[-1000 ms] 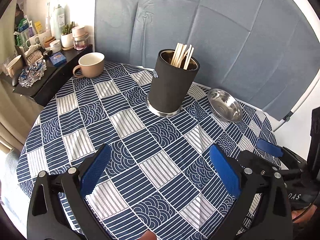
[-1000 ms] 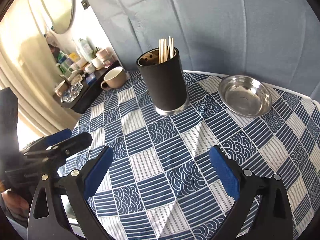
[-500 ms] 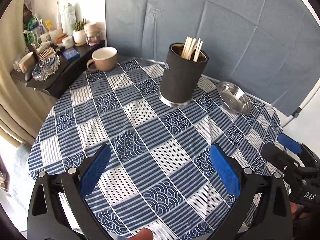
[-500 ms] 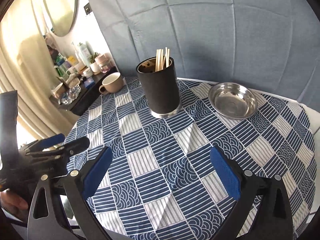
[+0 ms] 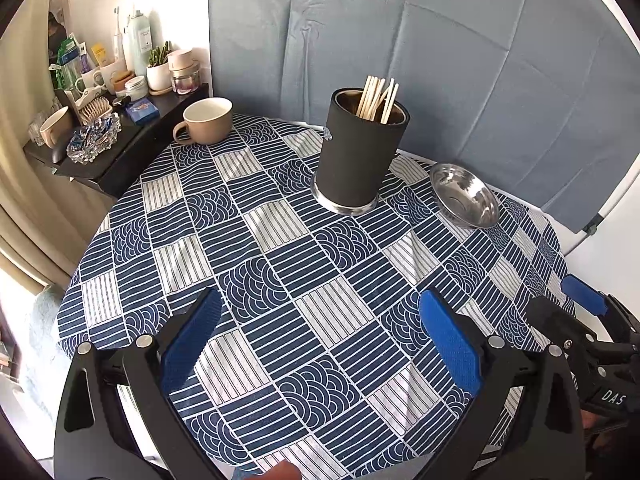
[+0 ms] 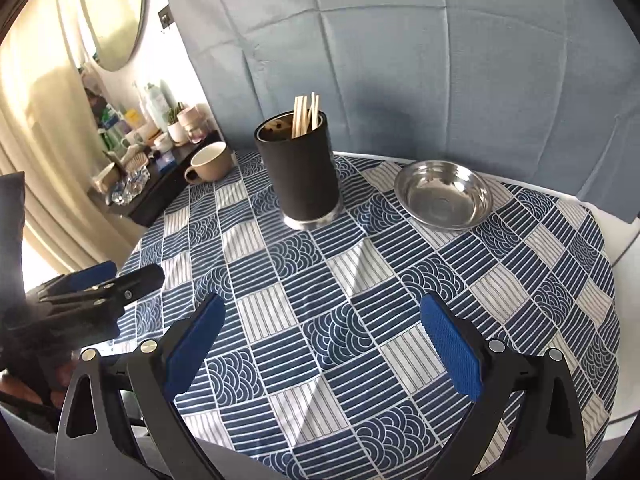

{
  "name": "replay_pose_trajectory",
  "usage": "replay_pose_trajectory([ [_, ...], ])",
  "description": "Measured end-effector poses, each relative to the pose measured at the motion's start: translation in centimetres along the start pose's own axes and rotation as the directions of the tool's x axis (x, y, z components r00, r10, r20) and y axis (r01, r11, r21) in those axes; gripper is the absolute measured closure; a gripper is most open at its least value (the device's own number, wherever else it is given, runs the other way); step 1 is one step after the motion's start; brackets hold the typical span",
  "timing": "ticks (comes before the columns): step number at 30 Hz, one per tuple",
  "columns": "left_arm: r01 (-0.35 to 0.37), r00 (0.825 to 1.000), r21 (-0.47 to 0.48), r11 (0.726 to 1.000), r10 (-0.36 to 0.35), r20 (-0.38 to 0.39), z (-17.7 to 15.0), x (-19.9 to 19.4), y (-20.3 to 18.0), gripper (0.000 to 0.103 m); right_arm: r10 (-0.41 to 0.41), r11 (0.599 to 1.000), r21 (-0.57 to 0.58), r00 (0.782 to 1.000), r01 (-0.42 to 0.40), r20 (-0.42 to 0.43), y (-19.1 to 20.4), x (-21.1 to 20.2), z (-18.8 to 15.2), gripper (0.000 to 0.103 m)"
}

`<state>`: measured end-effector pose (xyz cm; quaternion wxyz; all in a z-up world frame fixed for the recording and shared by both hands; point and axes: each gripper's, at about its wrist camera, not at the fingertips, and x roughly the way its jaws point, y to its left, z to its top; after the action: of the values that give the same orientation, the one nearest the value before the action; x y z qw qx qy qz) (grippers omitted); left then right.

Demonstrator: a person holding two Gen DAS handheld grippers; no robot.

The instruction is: Organize utensils

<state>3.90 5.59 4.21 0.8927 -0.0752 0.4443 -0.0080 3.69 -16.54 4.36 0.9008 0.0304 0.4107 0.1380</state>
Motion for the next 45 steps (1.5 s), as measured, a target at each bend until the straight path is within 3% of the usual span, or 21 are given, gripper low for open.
replay_pose_trajectory([
  [20,-0.011,0.999,0.021,1.0,0.012,-0.053,-0.8,0.8,-0.6,0.006,0.017,1.0,0.009,1.0,-0.017,-0.02,0.1,0.3,-0.5,0.009],
  [45,-0.029,0.998,0.004,1.0,0.03,-0.064,-1.1,0.7,-0.6,0.006,0.024,1.0,0.006,0.999,-0.024,-0.024,0.0,0.4,-0.6,0.009],
])
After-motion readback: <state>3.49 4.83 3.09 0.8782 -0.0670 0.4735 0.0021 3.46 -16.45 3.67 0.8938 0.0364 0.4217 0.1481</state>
